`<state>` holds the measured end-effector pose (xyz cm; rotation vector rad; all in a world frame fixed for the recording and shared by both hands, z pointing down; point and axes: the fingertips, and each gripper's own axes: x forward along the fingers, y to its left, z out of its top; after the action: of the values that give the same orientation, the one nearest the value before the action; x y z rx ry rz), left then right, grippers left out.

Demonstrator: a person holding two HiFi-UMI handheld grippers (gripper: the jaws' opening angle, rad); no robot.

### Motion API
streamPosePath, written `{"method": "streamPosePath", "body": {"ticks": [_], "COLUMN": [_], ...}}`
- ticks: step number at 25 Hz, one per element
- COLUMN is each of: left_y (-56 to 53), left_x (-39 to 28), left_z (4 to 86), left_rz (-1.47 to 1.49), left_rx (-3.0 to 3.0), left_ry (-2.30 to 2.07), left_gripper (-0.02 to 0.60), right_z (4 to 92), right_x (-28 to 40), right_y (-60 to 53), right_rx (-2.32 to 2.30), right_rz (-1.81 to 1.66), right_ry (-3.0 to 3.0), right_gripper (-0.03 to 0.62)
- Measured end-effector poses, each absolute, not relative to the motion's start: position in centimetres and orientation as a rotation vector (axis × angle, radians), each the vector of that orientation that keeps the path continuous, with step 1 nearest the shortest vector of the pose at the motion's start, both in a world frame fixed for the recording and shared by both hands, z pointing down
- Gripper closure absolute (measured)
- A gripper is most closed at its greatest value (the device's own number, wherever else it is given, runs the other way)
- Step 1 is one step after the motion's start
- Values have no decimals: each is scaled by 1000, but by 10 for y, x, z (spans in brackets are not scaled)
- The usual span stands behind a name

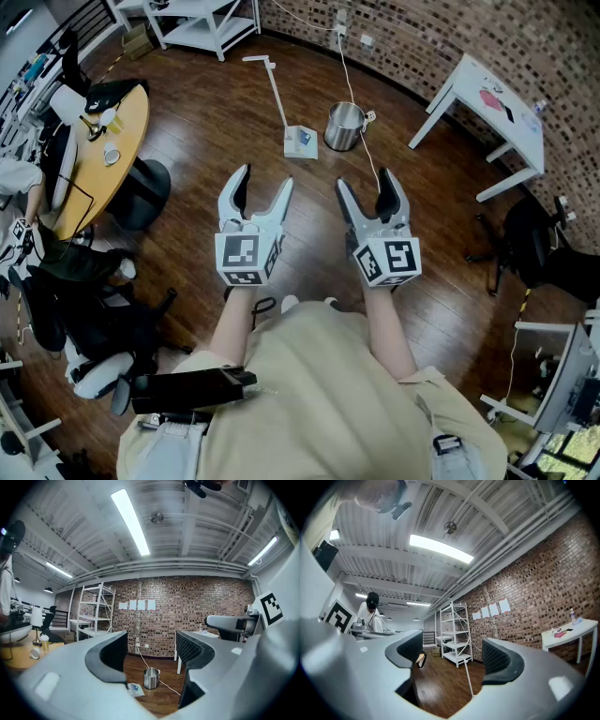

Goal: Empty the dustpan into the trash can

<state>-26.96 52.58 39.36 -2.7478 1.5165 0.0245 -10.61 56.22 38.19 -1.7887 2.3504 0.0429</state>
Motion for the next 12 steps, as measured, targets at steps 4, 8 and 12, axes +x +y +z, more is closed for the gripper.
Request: {"method": "streamPosePath", "body": {"ticks": [4, 8, 12], "left_y": [521, 514, 499], "left_x": [-267, -259, -237], "left_z": [398, 408, 417], "left_rz": [14, 19, 1], "left_rx": [-2777, -2809, -2817], "left_ry": [1496, 1497, 1497], "left_gripper": [264, 264, 264], "right_z": [387, 397, 407], "right_x": [-109, -104, -76], "right_y": [558, 558, 541], "right_rx": [-1810, -1848, -1872], "right_rz": [30, 19, -42], "right_ry": [2367, 2383, 2351], "right_gripper": [209, 206, 206]}}
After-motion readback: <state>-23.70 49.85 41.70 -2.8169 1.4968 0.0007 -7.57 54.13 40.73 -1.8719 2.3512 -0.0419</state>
